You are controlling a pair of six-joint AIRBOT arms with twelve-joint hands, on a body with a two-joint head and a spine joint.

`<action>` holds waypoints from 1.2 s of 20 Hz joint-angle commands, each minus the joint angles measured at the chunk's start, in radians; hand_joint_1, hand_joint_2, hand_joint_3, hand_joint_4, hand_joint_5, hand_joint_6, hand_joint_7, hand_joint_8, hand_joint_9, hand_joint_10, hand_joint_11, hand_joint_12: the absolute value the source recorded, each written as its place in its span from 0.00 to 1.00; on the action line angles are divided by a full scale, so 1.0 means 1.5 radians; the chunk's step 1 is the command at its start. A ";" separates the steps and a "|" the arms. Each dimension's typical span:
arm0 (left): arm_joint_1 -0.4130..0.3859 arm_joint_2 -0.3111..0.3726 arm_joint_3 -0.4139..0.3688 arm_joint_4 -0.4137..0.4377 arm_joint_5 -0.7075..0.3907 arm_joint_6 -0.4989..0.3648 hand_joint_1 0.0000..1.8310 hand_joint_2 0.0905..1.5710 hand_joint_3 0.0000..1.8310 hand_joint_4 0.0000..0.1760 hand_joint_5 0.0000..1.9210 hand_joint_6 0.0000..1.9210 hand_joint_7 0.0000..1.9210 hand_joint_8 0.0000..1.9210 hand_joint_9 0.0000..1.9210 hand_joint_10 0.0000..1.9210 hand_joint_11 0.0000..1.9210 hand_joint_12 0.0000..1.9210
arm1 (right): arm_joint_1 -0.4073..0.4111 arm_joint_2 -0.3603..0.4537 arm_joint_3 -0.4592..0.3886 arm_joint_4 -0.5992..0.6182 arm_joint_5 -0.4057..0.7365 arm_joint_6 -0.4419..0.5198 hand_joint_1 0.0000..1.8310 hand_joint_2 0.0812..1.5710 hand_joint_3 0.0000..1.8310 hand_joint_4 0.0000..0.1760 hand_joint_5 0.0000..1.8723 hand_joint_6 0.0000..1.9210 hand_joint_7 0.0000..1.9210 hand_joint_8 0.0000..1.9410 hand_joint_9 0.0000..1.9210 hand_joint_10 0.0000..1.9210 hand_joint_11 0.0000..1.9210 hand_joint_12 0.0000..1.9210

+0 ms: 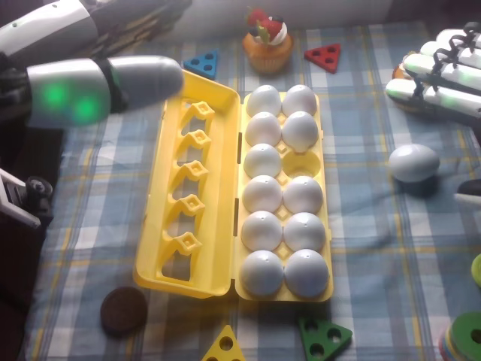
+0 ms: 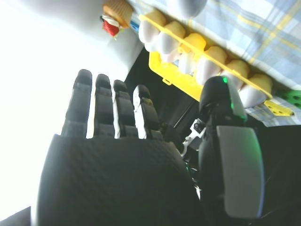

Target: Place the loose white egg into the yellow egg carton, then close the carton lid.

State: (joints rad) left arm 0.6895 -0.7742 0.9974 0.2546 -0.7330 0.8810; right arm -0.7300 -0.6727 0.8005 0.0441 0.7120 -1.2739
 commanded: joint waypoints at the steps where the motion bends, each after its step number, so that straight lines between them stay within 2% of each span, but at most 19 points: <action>1: -0.011 -0.006 0.001 -0.020 -0.081 -0.003 0.26 0.79 0.01 0.25 0.01 0.00 0.00 0.00 0.00 0.00 0.00 0.02 | 0.009 -0.002 0.005 0.007 0.078 -0.004 0.46 0.71 0.02 0.00 0.00 0.00 0.00 0.00 0.00 0.00 0.00 0.05; 2: -0.011 -0.006 0.001 -0.022 -0.082 -0.003 0.26 0.79 0.00 0.21 0.01 0.00 0.00 0.00 0.00 0.00 0.00 0.00 | 0.008 -0.006 0.007 0.013 0.078 -0.004 0.46 0.72 0.01 0.00 0.00 0.00 0.00 0.00 0.00 0.00 0.00 0.12; 4: -0.010 -0.006 0.002 -0.026 -0.085 -0.003 0.24 0.79 0.00 0.21 0.00 0.00 0.00 0.00 0.00 0.00 0.00 0.00 | 0.008 -0.019 0.015 0.028 0.078 -0.004 0.48 0.73 0.00 0.00 0.00 0.00 0.02 0.01 0.03 0.02 0.00 0.37; 5: -0.009 -0.006 0.003 -0.028 -0.086 -0.003 0.24 0.79 0.00 0.22 0.00 0.00 0.00 0.00 0.00 0.00 0.00 0.00 | 0.008 -0.027 0.020 0.037 0.078 -0.004 0.49 0.73 0.00 0.00 0.00 0.00 0.04 0.01 0.04 0.03 0.00 0.47; 6: -0.007 -0.006 0.003 -0.030 -0.086 -0.003 0.24 0.80 0.00 0.21 0.01 0.00 0.00 0.00 0.00 0.00 0.00 0.00 | 0.008 -0.040 0.027 0.049 0.078 -0.004 0.49 0.73 0.00 0.00 0.00 0.00 0.06 0.01 0.05 0.04 0.00 0.49; 9: -0.003 -0.006 0.003 -0.035 -0.086 -0.003 0.25 0.79 0.00 0.16 0.01 0.00 0.00 0.00 0.00 0.00 0.00 0.00 | 0.008 -0.071 0.045 0.079 0.078 -0.004 0.52 0.73 0.00 0.00 0.01 0.00 0.10 0.02 0.00 0.30 0.00 0.73; 11: 0.001 -0.005 0.003 -0.039 -0.090 -0.002 0.23 0.80 0.01 0.16 0.00 0.00 0.00 0.00 0.00 0.00 0.00 0.00 | 0.007 -0.096 0.064 0.100 0.068 -0.004 0.52 0.72 0.00 0.00 0.03 0.01 0.12 0.02 0.00 0.39 0.00 0.81; 12: 0.001 -0.005 0.003 -0.040 -0.090 -0.002 0.22 0.81 0.01 0.25 0.00 0.00 0.00 0.00 0.00 0.00 0.00 0.00 | 0.007 -0.104 0.070 0.105 0.063 -0.004 0.52 0.72 0.00 0.00 0.03 0.02 0.13 0.03 0.00 0.45 0.00 0.88; 13: 0.002 -0.004 0.003 -0.040 -0.091 -0.002 0.22 0.81 0.01 0.30 0.00 0.00 0.00 0.00 0.00 0.00 0.00 0.00 | 0.007 -0.111 0.076 0.109 0.059 -0.004 0.53 0.73 0.00 0.00 0.04 0.04 0.12 0.10 0.00 0.51 0.00 0.91; 15: 0.002 -0.004 0.003 -0.041 -0.092 -0.002 0.22 0.81 0.01 0.30 0.00 0.00 0.00 0.00 0.00 0.00 0.00 0.00 | 0.007 -0.125 0.088 0.116 0.048 -0.004 0.55 0.72 0.00 0.00 0.05 0.05 0.09 0.11 0.00 0.45 0.00 0.85; 17: 0.002 -0.003 0.002 -0.041 -0.093 -0.002 0.21 0.82 0.01 0.22 0.00 0.00 0.00 0.00 0.00 0.00 0.00 0.00 | 0.007 -0.138 0.101 0.125 0.034 -0.004 0.57 0.72 0.00 0.00 0.07 0.06 0.12 0.10 0.00 0.49 0.00 0.86; 18: 0.002 -0.004 0.002 -0.042 -0.095 -0.002 0.23 0.82 0.01 0.10 0.00 0.00 0.00 0.00 0.00 0.00 0.00 0.00 | 0.007 -0.146 0.110 0.131 0.026 -0.004 0.59 0.71 0.00 0.00 0.09 0.06 0.14 0.10 0.01 0.50 0.00 0.84; 19: 0.002 -0.004 0.002 -0.042 -0.096 -0.002 0.25 0.83 0.01 0.00 0.01 0.00 0.00 0.00 0.00 0.00 0.00 0.00 | 0.007 -0.153 0.115 0.135 0.021 -0.004 0.60 0.71 0.00 0.00 0.11 0.06 0.17 0.13 0.02 0.55 0.00 0.87; 20: 0.002 -0.004 0.002 -0.042 -0.096 -0.002 0.25 0.83 0.00 0.00 0.02 0.01 0.00 0.00 0.00 0.00 0.01 0.01 | 0.008 -0.159 0.121 0.137 0.016 -0.004 0.60 0.71 0.00 0.00 0.13 0.07 0.16 0.22 0.03 0.60 0.00 0.91; 21: 0.002 -0.004 0.002 -0.042 -0.097 -0.002 0.24 0.83 0.01 0.00 0.01 0.00 0.00 0.00 0.00 0.00 0.02 0.01 | 0.008 -0.166 0.127 0.142 0.009 -0.004 0.60 0.71 0.00 0.00 0.15 0.10 0.14 0.36 0.05 0.64 0.00 0.94; 22: 0.002 -0.004 0.002 -0.042 -0.097 -0.002 0.22 0.85 0.00 0.00 0.01 0.00 0.00 0.00 0.00 0.00 0.00 0.10 | 0.008 -0.170 0.132 0.144 0.003 -0.004 0.62 0.71 0.00 0.00 0.16 0.19 0.16 0.44 0.09 0.66 0.03 0.95; 23: 0.003 -0.004 0.002 -0.042 -0.097 -0.002 0.21 0.85 0.00 0.00 0.01 0.00 0.00 0.00 0.00 0.00 0.00 0.18 | 0.008 -0.175 0.137 0.146 -0.002 -0.004 0.63 0.72 0.00 0.00 0.15 0.28 0.17 0.45 0.11 0.65 0.04 0.96; 24: 0.003 -0.004 0.002 -0.043 -0.097 -0.002 0.22 0.85 0.00 0.00 0.01 0.00 0.00 0.00 0.00 0.00 0.00 0.17 | 0.008 -0.183 0.146 0.149 -0.006 0.002 0.64 0.74 0.01 0.00 0.19 0.34 0.23 0.44 0.18 0.65 0.14 0.95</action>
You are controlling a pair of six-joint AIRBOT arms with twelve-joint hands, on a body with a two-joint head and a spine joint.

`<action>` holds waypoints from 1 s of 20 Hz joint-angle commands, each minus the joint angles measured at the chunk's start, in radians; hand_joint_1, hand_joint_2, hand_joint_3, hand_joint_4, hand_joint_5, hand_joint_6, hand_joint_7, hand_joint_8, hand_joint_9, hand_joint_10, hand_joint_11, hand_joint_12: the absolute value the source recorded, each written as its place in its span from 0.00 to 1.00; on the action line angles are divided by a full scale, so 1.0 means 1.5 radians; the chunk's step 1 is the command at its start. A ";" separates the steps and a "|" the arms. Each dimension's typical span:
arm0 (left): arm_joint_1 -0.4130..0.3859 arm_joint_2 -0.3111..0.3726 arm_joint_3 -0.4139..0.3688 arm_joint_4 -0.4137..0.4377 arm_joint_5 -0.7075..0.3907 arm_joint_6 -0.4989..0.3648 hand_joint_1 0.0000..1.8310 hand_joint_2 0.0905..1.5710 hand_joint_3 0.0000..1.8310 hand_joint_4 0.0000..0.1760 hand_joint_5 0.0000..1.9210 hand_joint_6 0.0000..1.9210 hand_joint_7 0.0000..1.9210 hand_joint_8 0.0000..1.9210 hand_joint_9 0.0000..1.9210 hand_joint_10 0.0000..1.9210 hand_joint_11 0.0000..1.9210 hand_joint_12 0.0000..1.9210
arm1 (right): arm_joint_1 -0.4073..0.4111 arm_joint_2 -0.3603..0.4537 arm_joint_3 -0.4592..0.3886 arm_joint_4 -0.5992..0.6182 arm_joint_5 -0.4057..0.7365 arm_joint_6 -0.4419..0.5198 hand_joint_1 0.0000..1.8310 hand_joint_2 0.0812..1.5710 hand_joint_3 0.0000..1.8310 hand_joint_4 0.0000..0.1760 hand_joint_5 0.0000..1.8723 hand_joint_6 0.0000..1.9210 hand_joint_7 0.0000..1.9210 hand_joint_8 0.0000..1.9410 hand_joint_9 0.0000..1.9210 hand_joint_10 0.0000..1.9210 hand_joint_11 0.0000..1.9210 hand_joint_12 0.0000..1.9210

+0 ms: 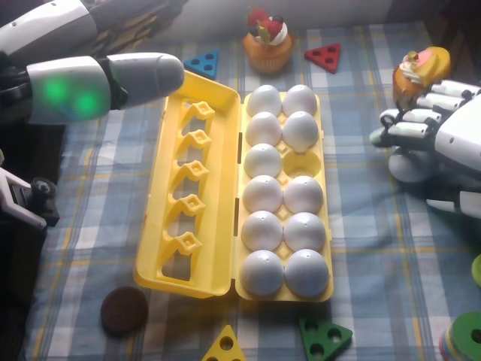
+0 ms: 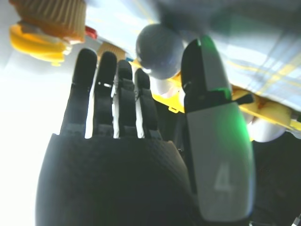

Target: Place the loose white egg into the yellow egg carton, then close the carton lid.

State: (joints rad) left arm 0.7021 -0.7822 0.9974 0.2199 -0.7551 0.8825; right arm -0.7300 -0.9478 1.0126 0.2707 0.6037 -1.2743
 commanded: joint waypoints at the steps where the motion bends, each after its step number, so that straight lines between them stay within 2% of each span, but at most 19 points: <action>1: -0.005 0.001 0.003 -0.020 -0.083 -0.003 0.24 0.85 0.00 0.02 0.01 0.00 0.00 0.00 0.00 0.00 0.00 0.16 | 0.008 -0.002 0.006 -0.002 0.066 0.006 0.63 0.79 0.00 0.00 0.29 0.67 0.37 0.68 0.30 0.70 0.26 0.95; 2: -0.003 0.002 0.003 -0.022 -0.084 -0.003 0.25 0.84 0.00 0.00 0.02 0.00 0.00 0.00 0.00 0.00 0.00 0.19 | 0.008 -0.003 0.007 -0.002 0.066 0.009 0.71 0.78 0.00 0.00 0.36 0.69 0.37 0.71 0.37 0.78 0.33 0.94; 3: 0.000 0.003 0.003 -0.025 -0.086 -0.003 0.25 0.84 0.00 0.00 0.03 0.00 0.00 0.00 0.00 0.00 0.00 0.23 | 0.009 -0.002 0.006 -0.009 0.070 0.010 0.73 0.78 0.00 0.00 0.37 0.72 0.37 0.72 0.38 0.79 0.35 0.92; 5: 0.006 0.006 0.002 -0.032 -0.092 -0.002 0.23 0.85 0.00 0.01 0.02 0.00 0.00 0.00 0.00 0.00 0.00 0.23 | 0.022 0.011 -0.008 -0.030 0.085 0.013 0.80 0.77 0.00 0.00 0.33 0.70 0.36 0.71 0.39 0.75 0.36 0.93; 6: 0.007 0.007 0.002 -0.035 -0.094 0.000 0.23 0.85 0.00 0.08 0.02 0.00 0.00 0.00 0.00 0.00 0.00 0.17 | 0.025 0.019 -0.016 -0.040 0.096 0.017 0.75 0.78 0.00 0.00 0.32 0.69 0.37 0.74 0.41 0.80 0.43 0.90; 7: 0.009 0.007 0.001 -0.040 -0.099 0.005 0.21 0.86 0.00 0.12 0.01 0.00 0.00 0.00 0.00 0.00 0.00 0.10 | 0.025 0.028 -0.026 -0.056 0.117 0.031 0.79 0.79 0.01 0.00 0.29 0.74 0.34 0.75 0.37 0.80 0.34 0.98; 8: 0.011 0.006 0.001 -0.044 -0.101 0.006 0.21 0.86 0.00 0.12 0.01 0.00 0.00 0.00 0.00 0.00 0.00 0.09 | 0.025 0.032 -0.030 -0.076 0.134 0.054 0.74 0.80 0.01 0.00 0.30 0.75 0.33 0.78 0.36 0.87 0.35 0.99; 9: 0.013 0.006 0.001 -0.045 -0.102 0.007 0.20 0.85 0.00 0.23 0.00 0.00 0.00 0.00 0.00 0.00 0.00 0.08 | 0.027 0.032 -0.030 -0.092 0.143 0.075 0.72 0.81 0.01 0.00 0.31 0.74 0.32 0.81 0.34 0.91 0.36 1.00; 10: 0.015 0.007 0.001 -0.048 -0.102 0.008 0.20 0.85 0.00 0.22 0.01 0.00 0.00 0.00 0.00 0.00 0.00 0.08 | 0.037 0.031 -0.030 -0.107 0.146 0.087 0.72 0.81 0.01 0.00 0.31 0.74 0.33 0.82 0.34 0.92 0.39 1.00; 11: 0.020 0.010 0.000 -0.053 -0.104 0.009 0.21 0.85 0.00 0.18 0.02 0.01 0.00 0.00 0.00 0.00 0.00 0.15 | 0.052 0.027 -0.030 -0.125 0.146 0.091 0.72 0.82 0.01 0.00 0.30 0.72 0.33 0.83 0.35 0.91 0.45 0.99; 12: 0.025 0.013 -0.002 -0.060 -0.107 0.013 0.21 0.85 0.00 0.15 0.03 0.00 0.00 0.00 0.00 0.00 0.00 0.19 | 0.069 0.019 -0.028 -0.139 0.144 0.091 0.73 0.79 0.00 0.00 0.36 0.61 0.38 0.78 0.38 0.88 0.41 0.99; 13: 0.031 0.016 -0.004 -0.069 -0.113 0.019 0.21 0.86 0.00 0.22 0.03 0.00 0.00 0.00 0.00 0.00 0.00 0.21 | 0.084 0.008 -0.025 -0.151 0.140 0.091 0.74 0.77 0.00 0.00 0.37 0.59 0.40 0.73 0.43 0.83 0.44 0.95; 14: 0.036 0.017 -0.005 -0.075 -0.117 0.023 0.22 0.85 0.00 0.22 0.02 0.00 0.00 0.00 0.00 0.00 0.00 0.21 | 0.099 -0.003 -0.020 -0.161 0.132 0.091 0.67 0.79 0.00 0.00 0.34 0.66 0.42 0.80 0.55 0.78 0.57 0.88; 15: 0.038 0.018 -0.005 -0.080 -0.119 0.025 0.23 0.85 0.00 0.14 0.02 0.00 0.00 0.00 0.00 0.00 0.00 0.21 | 0.116 -0.018 -0.012 -0.172 0.118 0.091 0.63 0.85 0.02 0.00 0.26 0.76 0.36 0.94 0.56 0.95 0.64 0.98; 16: 0.038 0.018 -0.004 -0.082 -0.119 0.026 0.24 0.85 0.00 0.20 0.02 0.00 0.00 0.00 0.00 0.00 0.00 0.19 | 0.125 -0.030 -0.005 -0.178 0.108 0.091 0.73 0.97 0.22 0.00 0.32 0.82 0.49 0.98 0.61 0.99 0.71 1.00; 17: 0.039 0.018 -0.004 -0.084 -0.119 0.027 0.22 0.85 0.00 0.19 0.02 0.00 0.00 0.00 0.00 0.00 0.00 0.18 | 0.132 -0.042 0.003 -0.181 0.101 0.092 0.64 0.66 0.45 0.00 0.30 0.89 0.43 1.00 0.59 1.00 0.66 1.00; 18: 0.040 0.018 -0.003 -0.085 -0.118 0.028 0.21 0.86 0.00 0.20 0.02 0.00 0.00 0.00 0.00 0.00 0.00 0.18 | 0.139 -0.060 0.014 -0.182 0.095 0.092 0.62 0.58 0.50 0.00 0.32 0.90 0.40 1.00 0.54 1.00 0.59 1.00; 19: 0.041 0.018 -0.002 -0.085 -0.118 0.028 0.23 0.86 0.00 0.15 0.02 0.00 0.00 0.00 0.01 0.00 0.00 0.21 | 0.144 -0.074 0.023 -0.182 0.088 0.093 0.70 0.60 0.43 0.00 0.31 0.86 0.34 0.96 0.37 1.00 0.51 1.00; 20: 0.041 0.018 -0.001 -0.086 -0.117 0.028 0.22 0.86 0.00 0.18 0.02 0.00 0.00 0.00 0.01 0.00 0.00 0.24 | 0.152 -0.091 0.035 -0.184 0.076 0.093 0.71 0.67 0.31 0.00 0.28 0.82 0.32 0.95 0.32 1.00 0.49 1.00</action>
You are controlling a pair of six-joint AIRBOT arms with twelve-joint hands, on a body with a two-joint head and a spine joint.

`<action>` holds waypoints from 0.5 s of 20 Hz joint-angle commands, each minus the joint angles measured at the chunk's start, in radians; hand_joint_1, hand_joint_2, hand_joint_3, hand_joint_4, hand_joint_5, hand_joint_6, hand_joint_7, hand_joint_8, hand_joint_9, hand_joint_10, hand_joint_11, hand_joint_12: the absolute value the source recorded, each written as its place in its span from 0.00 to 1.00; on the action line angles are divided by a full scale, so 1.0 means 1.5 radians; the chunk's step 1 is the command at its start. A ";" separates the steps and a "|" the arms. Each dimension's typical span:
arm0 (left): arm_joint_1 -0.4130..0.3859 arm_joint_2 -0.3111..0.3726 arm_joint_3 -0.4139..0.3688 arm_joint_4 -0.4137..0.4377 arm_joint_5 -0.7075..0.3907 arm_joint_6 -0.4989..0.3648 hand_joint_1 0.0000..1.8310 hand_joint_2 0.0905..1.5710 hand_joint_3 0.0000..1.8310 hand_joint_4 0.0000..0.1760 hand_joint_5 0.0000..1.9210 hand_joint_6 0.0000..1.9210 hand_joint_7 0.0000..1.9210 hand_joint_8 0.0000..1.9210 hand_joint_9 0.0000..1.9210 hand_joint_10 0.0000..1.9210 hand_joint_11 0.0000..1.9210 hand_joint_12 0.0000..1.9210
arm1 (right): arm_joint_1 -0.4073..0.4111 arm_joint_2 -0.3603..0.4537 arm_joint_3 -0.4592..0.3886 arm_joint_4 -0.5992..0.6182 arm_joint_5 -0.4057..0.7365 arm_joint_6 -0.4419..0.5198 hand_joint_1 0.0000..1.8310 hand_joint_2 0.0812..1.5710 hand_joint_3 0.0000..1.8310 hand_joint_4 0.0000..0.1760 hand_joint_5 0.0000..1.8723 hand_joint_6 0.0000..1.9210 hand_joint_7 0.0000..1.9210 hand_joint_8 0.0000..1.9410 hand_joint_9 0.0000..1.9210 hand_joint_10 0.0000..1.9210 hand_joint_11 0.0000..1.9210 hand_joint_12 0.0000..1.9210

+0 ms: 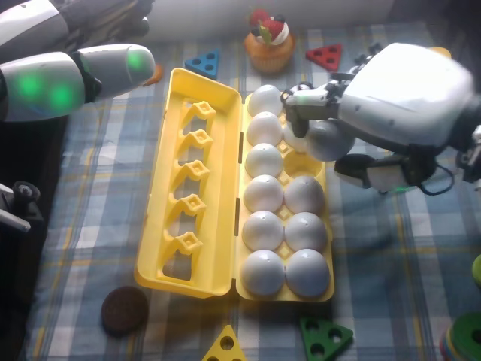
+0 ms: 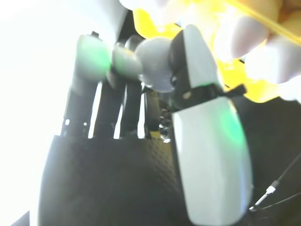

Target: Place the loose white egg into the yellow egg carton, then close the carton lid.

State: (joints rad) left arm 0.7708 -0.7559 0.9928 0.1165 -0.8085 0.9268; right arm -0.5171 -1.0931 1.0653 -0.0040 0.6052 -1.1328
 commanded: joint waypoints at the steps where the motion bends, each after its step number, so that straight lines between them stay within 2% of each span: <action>1: -0.005 0.000 0.003 -0.017 -0.081 -0.002 0.23 0.86 0.00 0.16 0.02 0.00 0.00 0.00 0.01 0.00 0.00 0.27 | 0.014 -0.002 0.006 -0.001 0.063 -0.001 0.72 0.75 0.13 0.00 0.29 0.71 0.34 0.85 0.36 0.94 0.45 1.00; 2: -0.005 0.000 0.003 -0.017 -0.081 -0.002 0.22 0.85 0.00 0.18 0.02 0.00 0.01 0.00 0.02 0.00 0.00 0.31 | 0.016 -0.004 0.008 -0.002 0.058 -0.001 0.73 0.78 0.04 0.00 0.31 0.64 0.36 0.81 0.39 0.89 0.39 0.99; 3: -0.005 0.000 0.003 -0.017 -0.081 -0.002 0.22 0.85 0.00 0.18 0.02 0.00 0.01 0.00 0.01 0.00 0.00 0.32 | 0.016 -0.004 0.008 -0.002 0.058 0.000 0.70 0.76 0.01 0.00 0.14 0.35 0.11 0.46 0.08 0.64 0.08 0.95; 4: -0.005 0.000 0.003 -0.017 -0.082 -0.002 0.24 0.86 0.00 0.16 0.02 0.00 0.01 0.00 0.01 0.00 0.00 0.30 | 0.016 -0.004 0.010 -0.002 0.057 0.005 0.69 0.76 0.00 0.00 0.06 0.16 0.03 0.19 0.01 0.29 0.02 0.67; 5: -0.005 0.000 0.002 -0.018 -0.082 -0.002 0.24 0.85 0.00 0.21 0.02 0.00 0.00 0.00 0.01 0.00 0.00 0.29 | 0.016 -0.002 0.010 -0.002 0.058 0.012 0.66 0.76 0.00 0.00 0.01 0.03 0.01 0.04 0.00 0.06 0.00 0.19; 6: -0.004 0.000 0.002 -0.019 -0.083 -0.002 0.25 0.85 0.00 0.23 0.02 0.00 0.00 0.00 0.01 0.00 0.00 0.32 | 0.016 0.004 0.010 -0.002 0.058 0.020 0.70 0.76 0.00 0.00 0.00 0.01 0.00 0.01 0.00 0.01 0.00 0.04; 7: -0.003 0.000 0.002 -0.021 -0.084 -0.002 0.26 0.85 0.00 0.25 0.02 0.00 0.01 0.00 0.02 0.00 0.00 0.32 | 0.016 0.009 0.007 -0.002 0.062 0.026 0.70 0.77 0.01 0.00 0.00 0.00 0.00 0.00 0.00 0.00 0.00 0.01; 8: -0.002 0.000 0.002 -0.022 -0.086 -0.002 0.25 0.85 0.00 0.23 0.02 0.00 0.01 0.00 0.02 0.00 0.00 0.27 | 0.016 0.018 0.003 -0.002 0.067 0.026 0.72 0.78 0.01 0.00 0.00 0.00 0.00 0.00 0.00 0.00 0.00 0.00; 9: 0.000 0.001 0.001 -0.023 -0.087 -0.002 0.25 0.85 0.00 0.22 0.02 0.00 0.01 0.00 0.02 0.00 0.00 0.26 | 0.016 0.033 -0.006 -0.001 0.074 0.026 0.73 0.79 0.00 0.00 0.00 0.00 0.00 0.00 0.04 0.10 0.00 0.64; 10: 0.004 0.005 -0.002 -0.026 -0.089 -0.002 0.26 0.85 0.00 0.21 0.02 0.00 0.01 0.00 0.02 0.00 0.00 0.26 | 0.016 0.055 -0.023 -0.001 0.089 0.026 0.72 0.78 0.00 0.00 0.00 0.00 0.00 0.00 0.05 0.44 0.08 0.88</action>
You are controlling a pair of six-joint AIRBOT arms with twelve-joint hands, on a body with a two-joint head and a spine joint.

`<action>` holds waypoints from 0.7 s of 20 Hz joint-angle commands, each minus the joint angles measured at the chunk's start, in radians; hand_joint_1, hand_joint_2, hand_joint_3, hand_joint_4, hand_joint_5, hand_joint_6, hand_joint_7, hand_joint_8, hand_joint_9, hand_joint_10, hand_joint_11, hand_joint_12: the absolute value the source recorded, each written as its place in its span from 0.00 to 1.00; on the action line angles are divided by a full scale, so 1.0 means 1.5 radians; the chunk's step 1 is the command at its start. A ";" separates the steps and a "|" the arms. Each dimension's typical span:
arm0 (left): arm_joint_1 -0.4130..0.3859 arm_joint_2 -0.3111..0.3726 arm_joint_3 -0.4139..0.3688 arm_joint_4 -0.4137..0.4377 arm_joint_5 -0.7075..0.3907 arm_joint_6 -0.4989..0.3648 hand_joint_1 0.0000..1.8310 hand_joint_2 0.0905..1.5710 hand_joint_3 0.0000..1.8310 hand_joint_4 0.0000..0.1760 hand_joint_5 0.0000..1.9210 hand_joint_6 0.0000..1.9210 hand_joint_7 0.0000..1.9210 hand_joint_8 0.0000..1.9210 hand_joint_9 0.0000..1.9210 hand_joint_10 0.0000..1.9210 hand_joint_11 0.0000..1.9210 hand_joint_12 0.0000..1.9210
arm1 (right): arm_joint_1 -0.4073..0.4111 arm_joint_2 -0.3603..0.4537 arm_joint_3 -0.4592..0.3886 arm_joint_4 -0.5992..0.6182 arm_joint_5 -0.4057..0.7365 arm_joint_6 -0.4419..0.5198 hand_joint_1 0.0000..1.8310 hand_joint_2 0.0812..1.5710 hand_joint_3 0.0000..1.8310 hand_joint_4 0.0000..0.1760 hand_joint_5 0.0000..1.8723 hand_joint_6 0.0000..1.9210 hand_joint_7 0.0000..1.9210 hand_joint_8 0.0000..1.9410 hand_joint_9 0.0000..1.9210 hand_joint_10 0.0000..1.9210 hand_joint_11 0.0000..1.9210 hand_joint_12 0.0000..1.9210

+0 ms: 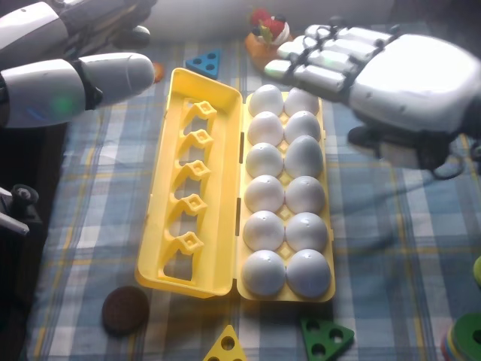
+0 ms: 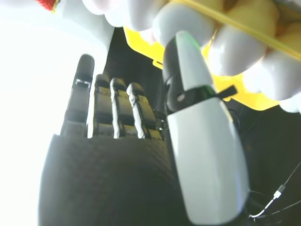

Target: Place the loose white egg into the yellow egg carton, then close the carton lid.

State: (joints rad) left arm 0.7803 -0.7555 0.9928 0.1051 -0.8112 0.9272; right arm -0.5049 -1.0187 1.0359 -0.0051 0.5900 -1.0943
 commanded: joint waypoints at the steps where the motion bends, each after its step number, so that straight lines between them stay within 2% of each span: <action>1: 0.000 0.006 -0.004 -0.020 -0.089 -0.002 0.27 0.85 0.00 0.22 0.02 0.00 0.00 0.00 0.00 0.01 0.00 0.20 | 0.008 0.019 -0.012 -0.001 0.105 0.001 0.64 0.79 0.00 0.00 0.00 0.00 0.01 0.00 0.01 0.44 0.01 0.98; 2: 0.006 0.012 -0.008 -0.026 -0.091 -0.002 0.26 0.85 0.00 0.24 0.02 0.00 0.00 0.00 0.01 0.01 0.00 0.21 | 0.003 0.047 -0.034 -0.005 0.122 0.001 0.56 0.79 0.00 0.04 0.00 0.00 0.00 0.00 0.00 0.16 0.00 0.99; 3: 0.010 0.014 -0.008 -0.029 -0.091 -0.007 0.26 0.85 0.00 0.27 0.02 0.00 0.00 0.00 0.01 0.01 0.00 0.23 | -0.006 0.065 -0.047 -0.008 0.130 0.001 0.45 0.79 0.00 0.37 0.00 0.00 0.00 0.00 0.00 0.03 0.00 1.00; 4: 0.016 0.015 -0.006 -0.030 -0.091 -0.020 0.26 0.86 0.00 0.13 0.02 0.00 0.02 0.00 0.04 0.01 0.00 0.36 | -0.018 0.083 -0.060 -0.009 0.143 0.000 0.38 0.81 0.01 0.31 0.00 0.00 0.00 0.00 0.01 0.01 0.00 0.97; 5: 0.022 0.016 -0.004 -0.033 -0.089 -0.031 0.28 0.86 0.00 0.01 0.02 0.00 0.03 0.00 0.04 0.01 0.00 0.39 | -0.034 0.098 -0.071 -0.009 0.155 0.000 0.36 0.82 0.00 0.40 0.00 0.00 0.00 0.00 0.00 0.01 0.00 0.83; 6: 0.028 0.016 -0.005 -0.038 -0.086 -0.036 0.26 0.87 0.00 0.00 0.00 0.00 0.04 0.00 0.05 0.01 0.00 0.43 | -0.051 0.112 -0.082 -0.009 0.165 0.000 0.36 0.80 0.00 0.26 0.00 0.00 0.00 0.00 0.00 0.00 0.00 0.54; 7: 0.035 0.017 -0.006 -0.041 -0.083 -0.043 0.19 0.87 0.00 0.00 0.00 0.00 0.04 0.00 0.08 0.02 0.00 0.48 | -0.068 0.128 -0.095 -0.009 0.171 -0.002 0.32 0.80 0.00 0.30 0.00 0.00 0.00 0.00 0.00 0.00 0.00 0.38; 8: 0.045 0.016 -0.002 -0.041 -0.079 -0.069 0.18 0.86 0.00 0.00 0.00 0.00 0.04 0.00 0.10 0.02 0.00 0.56 | -0.085 0.147 -0.113 -0.009 0.176 -0.015 0.30 0.81 0.00 0.43 0.00 0.00 0.00 0.00 0.00 0.00 0.00 0.27; 9: 0.055 0.015 0.006 -0.041 -0.077 -0.104 0.17 0.86 0.00 0.00 0.00 0.00 0.03 0.01 0.11 0.03 0.00 0.65 | -0.095 0.160 -0.126 -0.006 0.179 -0.031 0.29 0.82 0.00 0.42 0.00 0.00 0.00 0.00 0.00 0.00 0.00 0.27; 10: 0.067 0.010 0.016 -0.039 -0.081 -0.141 0.12 0.86 0.00 0.00 0.00 0.00 0.01 0.00 0.13 0.03 0.01 0.74 | -0.104 0.175 -0.139 -0.003 0.183 -0.047 0.30 0.84 0.01 0.38 0.00 0.00 0.00 0.00 0.00 0.00 0.00 0.27; 12: 0.104 -0.004 0.043 -0.042 -0.094 -0.222 0.03 0.88 0.00 0.00 0.00 0.00 0.01 0.00 0.17 0.04 0.00 0.79 | -0.123 0.209 -0.167 0.004 0.193 -0.078 0.26 0.85 0.00 0.25 0.00 0.00 0.00 0.00 0.00 0.00 0.00 0.07; 13: 0.117 -0.008 0.050 -0.042 -0.092 -0.246 0.01 0.88 0.00 0.00 0.00 0.00 0.02 0.00 0.20 0.06 0.04 0.77 | -0.130 0.225 -0.178 0.007 0.200 -0.088 0.25 0.87 0.00 0.37 0.00 0.00 0.00 0.00 0.00 0.00 0.00 0.01; 14: 0.128 -0.010 0.054 -0.044 -0.088 -0.256 0.00 0.87 0.00 0.00 0.00 0.00 0.02 0.00 0.20 0.05 0.05 0.74 | -0.134 0.234 -0.185 0.008 0.204 -0.089 0.26 0.88 0.00 0.39 0.00 0.00 0.00 0.00 0.00 0.00 0.00 0.00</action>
State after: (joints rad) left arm 0.9825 -0.7650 1.0718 0.0620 -0.8227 0.5552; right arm -0.7166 -0.6701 0.7589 0.0025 0.7605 -1.2228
